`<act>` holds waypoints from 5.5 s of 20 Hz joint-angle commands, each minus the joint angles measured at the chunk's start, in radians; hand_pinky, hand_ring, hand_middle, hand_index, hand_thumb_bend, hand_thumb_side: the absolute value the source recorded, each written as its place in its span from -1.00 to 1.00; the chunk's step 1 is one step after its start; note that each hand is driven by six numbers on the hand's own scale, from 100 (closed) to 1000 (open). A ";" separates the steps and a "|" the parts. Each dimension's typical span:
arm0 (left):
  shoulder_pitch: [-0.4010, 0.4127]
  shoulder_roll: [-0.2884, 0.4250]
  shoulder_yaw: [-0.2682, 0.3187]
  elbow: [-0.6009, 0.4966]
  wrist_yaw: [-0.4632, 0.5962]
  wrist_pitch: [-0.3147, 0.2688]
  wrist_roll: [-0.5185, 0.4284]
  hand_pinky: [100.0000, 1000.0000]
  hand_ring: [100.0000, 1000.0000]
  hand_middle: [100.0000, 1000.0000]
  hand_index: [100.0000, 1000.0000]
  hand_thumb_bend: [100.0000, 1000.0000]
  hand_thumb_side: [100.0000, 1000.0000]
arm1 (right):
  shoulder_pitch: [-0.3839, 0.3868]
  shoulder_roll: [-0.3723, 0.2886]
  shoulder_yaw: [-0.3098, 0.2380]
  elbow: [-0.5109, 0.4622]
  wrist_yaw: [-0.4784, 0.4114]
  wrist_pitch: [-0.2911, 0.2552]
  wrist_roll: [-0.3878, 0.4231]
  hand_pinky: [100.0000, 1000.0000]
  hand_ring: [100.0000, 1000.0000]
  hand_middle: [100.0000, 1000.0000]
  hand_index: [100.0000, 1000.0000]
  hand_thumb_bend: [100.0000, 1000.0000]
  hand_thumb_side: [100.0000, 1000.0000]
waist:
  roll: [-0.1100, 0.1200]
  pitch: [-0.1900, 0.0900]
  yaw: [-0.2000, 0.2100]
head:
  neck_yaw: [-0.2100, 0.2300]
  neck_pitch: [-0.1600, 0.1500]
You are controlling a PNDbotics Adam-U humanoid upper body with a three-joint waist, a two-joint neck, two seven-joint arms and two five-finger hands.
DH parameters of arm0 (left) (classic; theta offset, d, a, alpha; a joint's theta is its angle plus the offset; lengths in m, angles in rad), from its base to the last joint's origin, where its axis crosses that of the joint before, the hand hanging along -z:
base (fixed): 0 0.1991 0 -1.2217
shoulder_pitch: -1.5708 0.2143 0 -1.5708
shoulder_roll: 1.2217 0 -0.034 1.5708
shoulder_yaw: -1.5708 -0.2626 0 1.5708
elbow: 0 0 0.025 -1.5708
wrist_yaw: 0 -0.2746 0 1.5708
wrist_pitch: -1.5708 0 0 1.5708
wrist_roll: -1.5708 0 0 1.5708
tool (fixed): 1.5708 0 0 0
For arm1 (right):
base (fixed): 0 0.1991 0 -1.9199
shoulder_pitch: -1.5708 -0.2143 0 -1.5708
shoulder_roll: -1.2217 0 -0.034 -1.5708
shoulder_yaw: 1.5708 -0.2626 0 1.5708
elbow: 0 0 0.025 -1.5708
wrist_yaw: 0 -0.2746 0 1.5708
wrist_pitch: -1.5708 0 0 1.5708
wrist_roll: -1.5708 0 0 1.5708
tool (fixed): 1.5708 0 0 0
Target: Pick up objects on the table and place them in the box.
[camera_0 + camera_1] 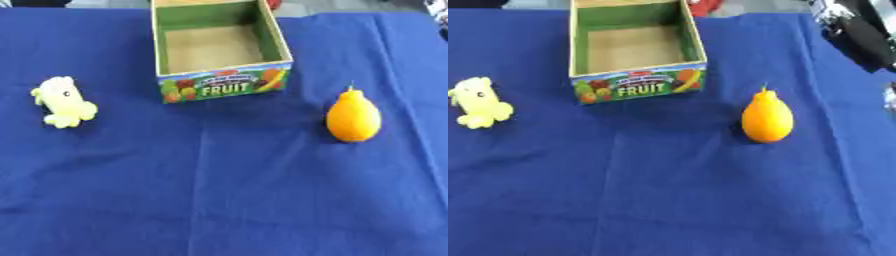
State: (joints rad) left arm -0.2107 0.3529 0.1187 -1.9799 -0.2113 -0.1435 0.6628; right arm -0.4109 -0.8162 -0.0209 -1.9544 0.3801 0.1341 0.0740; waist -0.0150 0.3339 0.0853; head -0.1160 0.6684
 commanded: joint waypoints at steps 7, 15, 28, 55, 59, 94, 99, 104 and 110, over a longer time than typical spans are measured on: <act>0.000 0.039 -0.004 -0.020 0.001 0.001 -0.010 -0.33 0.34 0.12 0.74 -0.88 0.45 | -0.045 -0.122 0.045 0.076 0.084 -0.063 0.212 0.42 0.71 0.58 0.85 -0.19 0.94 | 0.000 -0.023 -0.014 | -0.015 -0.001; 0.000 0.042 -0.007 -0.020 0.003 0.001 -0.013 -0.33 0.34 0.12 0.74 -0.89 0.45 | -0.056 -0.180 0.090 0.148 0.071 -0.084 0.330 0.44 0.76 0.61 0.93 0.04 0.71 | -0.005 -0.026 -0.012 | -0.036 -0.008; -0.002 0.044 -0.009 -0.020 0.004 0.001 -0.015 -0.33 0.35 0.12 0.74 -0.89 0.45 | -0.022 -0.208 0.156 0.192 0.061 -0.075 0.435 0.45 0.78 0.64 1.00 0.19 0.55 | -0.008 -0.026 -0.008 | -0.035 -0.010; -0.004 0.036 -0.010 -0.020 0.007 0.001 -0.016 -0.33 0.35 0.12 0.74 -0.92 0.46 | -0.037 -0.175 0.253 0.266 0.128 -0.077 0.432 0.32 0.63 0.09 0.47 -0.23 0.26 | -0.013 -0.004 0.021 | -0.035 -0.020; -0.005 0.036 -0.010 -0.020 0.007 0.001 -0.016 -0.33 0.35 0.12 0.74 -0.92 0.45 | -0.039 -0.175 0.254 0.253 0.126 -0.069 0.371 0.19 0.46 -0.18 0.24 -1.00 -0.37 | -0.013 -0.004 0.021 | -0.034 -0.021; -0.088 0.195 -0.063 -0.020 -0.142 0.137 -0.155 -0.33 0.38 0.17 0.75 -0.95 0.34 | -0.644 0.131 0.307 0.459 0.095 0.031 0.165 0.00 0.03 -0.42 -0.12 -1.00 -0.72 | -0.016 -0.035 0.046 | -0.078 -0.007; -0.149 0.277 -0.106 -0.020 -0.336 0.235 -0.306 -0.28 0.44 0.24 0.76 -0.98 0.32 | -0.727 0.249 0.307 0.613 0.152 0.004 0.158 0.01 0.04 -0.41 -0.12 -1.00 -0.73 | -0.012 -0.032 0.047 | -0.093 -0.009; -0.194 0.325 -0.144 -0.020 -0.511 0.275 -0.548 -0.23 0.49 0.33 0.77 -1.00 0.34 | -0.776 0.336 0.298 0.755 0.223 -0.015 0.135 0.02 0.05 -0.40 -0.11 -1.00 -0.73 | -0.010 -0.025 0.039 | -0.104 -0.009; -0.244 0.350 -0.168 -0.020 -0.605 0.265 -0.690 -0.21 0.49 0.33 0.77 -1.00 0.37 | -0.802 0.417 0.280 0.924 0.312 -0.062 0.119 0.06 0.12 -0.37 -0.07 -1.00 -0.74 | -0.010 -0.014 0.040 | -0.114 -0.015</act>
State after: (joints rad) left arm -0.4411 0.6643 -0.0498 -1.9811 -0.7990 0.1247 -0.0044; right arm -1.1825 -0.4014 0.2758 -1.0500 0.6699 0.0835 0.1971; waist -0.0303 0.3401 0.1239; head -0.2255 0.6591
